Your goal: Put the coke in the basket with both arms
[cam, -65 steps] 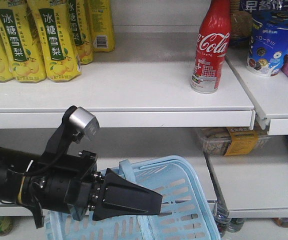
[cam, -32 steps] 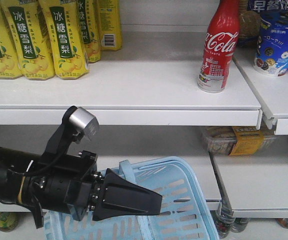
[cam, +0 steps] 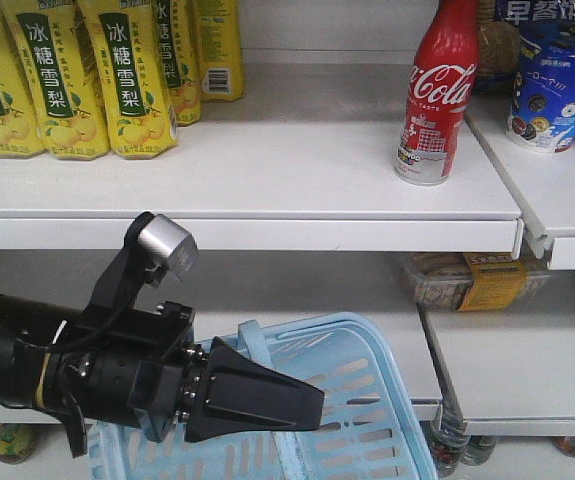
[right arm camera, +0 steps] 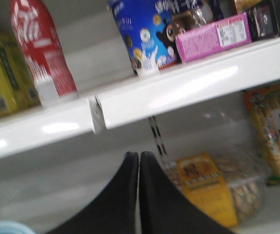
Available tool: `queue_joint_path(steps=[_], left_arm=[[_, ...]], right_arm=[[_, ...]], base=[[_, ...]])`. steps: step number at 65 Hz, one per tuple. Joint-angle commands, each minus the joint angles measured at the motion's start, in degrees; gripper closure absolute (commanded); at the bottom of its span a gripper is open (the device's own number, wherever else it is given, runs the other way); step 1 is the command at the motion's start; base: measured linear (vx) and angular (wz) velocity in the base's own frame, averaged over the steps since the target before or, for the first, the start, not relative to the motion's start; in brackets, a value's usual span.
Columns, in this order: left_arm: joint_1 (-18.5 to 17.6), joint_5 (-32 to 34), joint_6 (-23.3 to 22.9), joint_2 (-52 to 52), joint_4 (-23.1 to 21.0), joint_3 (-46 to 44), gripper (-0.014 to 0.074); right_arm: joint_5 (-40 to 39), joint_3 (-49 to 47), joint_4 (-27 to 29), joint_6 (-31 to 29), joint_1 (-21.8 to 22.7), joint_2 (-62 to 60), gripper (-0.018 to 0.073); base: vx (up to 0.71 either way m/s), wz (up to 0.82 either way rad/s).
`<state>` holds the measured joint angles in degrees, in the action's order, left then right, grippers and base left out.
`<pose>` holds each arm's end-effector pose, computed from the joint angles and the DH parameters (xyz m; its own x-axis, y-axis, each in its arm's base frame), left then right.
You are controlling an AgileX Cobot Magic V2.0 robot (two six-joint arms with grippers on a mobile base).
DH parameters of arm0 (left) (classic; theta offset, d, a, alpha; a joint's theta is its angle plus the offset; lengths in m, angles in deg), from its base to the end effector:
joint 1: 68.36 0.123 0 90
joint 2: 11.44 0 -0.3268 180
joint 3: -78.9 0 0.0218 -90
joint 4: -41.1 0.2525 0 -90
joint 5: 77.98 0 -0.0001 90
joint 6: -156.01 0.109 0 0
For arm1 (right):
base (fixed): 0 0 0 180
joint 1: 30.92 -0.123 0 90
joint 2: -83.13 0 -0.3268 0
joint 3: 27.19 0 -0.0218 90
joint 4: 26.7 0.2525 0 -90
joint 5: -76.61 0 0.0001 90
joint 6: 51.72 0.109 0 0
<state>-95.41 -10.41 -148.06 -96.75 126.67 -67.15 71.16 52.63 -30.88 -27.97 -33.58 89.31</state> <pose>0.1720 -0.2006 0.3307 -0.8807 0.1386 -0.4530 0.4648 0.0679 -0.8828 0.0329 0.0023 0.2153 0.1364 0.3420 -0.9298 -0.1051 0.9382 0.3297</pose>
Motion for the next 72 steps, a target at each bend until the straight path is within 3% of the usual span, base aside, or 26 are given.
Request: queue_joint_path(steps=[1,7,12,21,26,31,38,43,47,56,72], left_arm=[[-0.3,8.6,0.2,1.9,-4.8,-1.6,0.0602],[-0.3,8.6,0.2,1.9,-4.8,-1.6,0.0602],[-0.3,8.5,0.2,1.9,-4.8,-1.6,0.0603],[-0.3,8.5,0.2,1.9,-4.9,-1.6,0.0603],[-0.3,8.5,0.2,1.9,-4.9,-1.6,0.0603],[-0.3,8.5,0.2,1.9,-4.9,-1.6,0.0603],[-0.3,8.5,0.2,1.9,-4.9,-1.6,0.0603],[-0.3,8.5,0.2,1.9,-4.9,-1.6,0.0603],[-0.3,8.5,0.2,1.9,-4.9,-1.6,0.0603],[-0.3,8.5,0.2,1.9,-4.9,-1.6,0.0603],[-0.3,8.5,0.2,1.9,-4.9,-1.6,0.0603]], right_arm=[[-11.4,0.4,5.5,2.7,0.4,-0.7,0.0564],[-15.4,0.2,8.5,8.1,0.3,-0.7,0.0564],[-14.6,-2.0,5.6,14.0,-0.2,-0.7,0.0564],[-9.8,-11.2,-14.1,24.5,-3.8,1.3,0.0559],[-8.3,-16.9,-27.6,29.7,-6.5,4.6,0.0536],[-9.7,-21.3,-41.5,35.5,-9.1,9.4,0.0467],[-14.8,-23.4,-52.1,43.9,-11.4,15.4,0.0291],[-17.4,-23.5,-53.2,47.2,-11.7,19.1,0.0140],[-17.7,-23.7,-50.9,47.3,-11.5,22.0,0.0002],[-17.2,-27.7,-49.8,40.2,-11.4,28.5,-0.0169],[-15.7,-42.1,-52.9,36.4,-11.4,44.3,-0.0142]], base=[[0.00,0.00],[0.00,0.00],[0.00,0.00],[0.00,0.00],[0.00,0.00],[0.00,0.00],[0.00,0.00],[0.00,0.00],[0.00,0.00],[0.00,0.00],[0.00,0.00]])
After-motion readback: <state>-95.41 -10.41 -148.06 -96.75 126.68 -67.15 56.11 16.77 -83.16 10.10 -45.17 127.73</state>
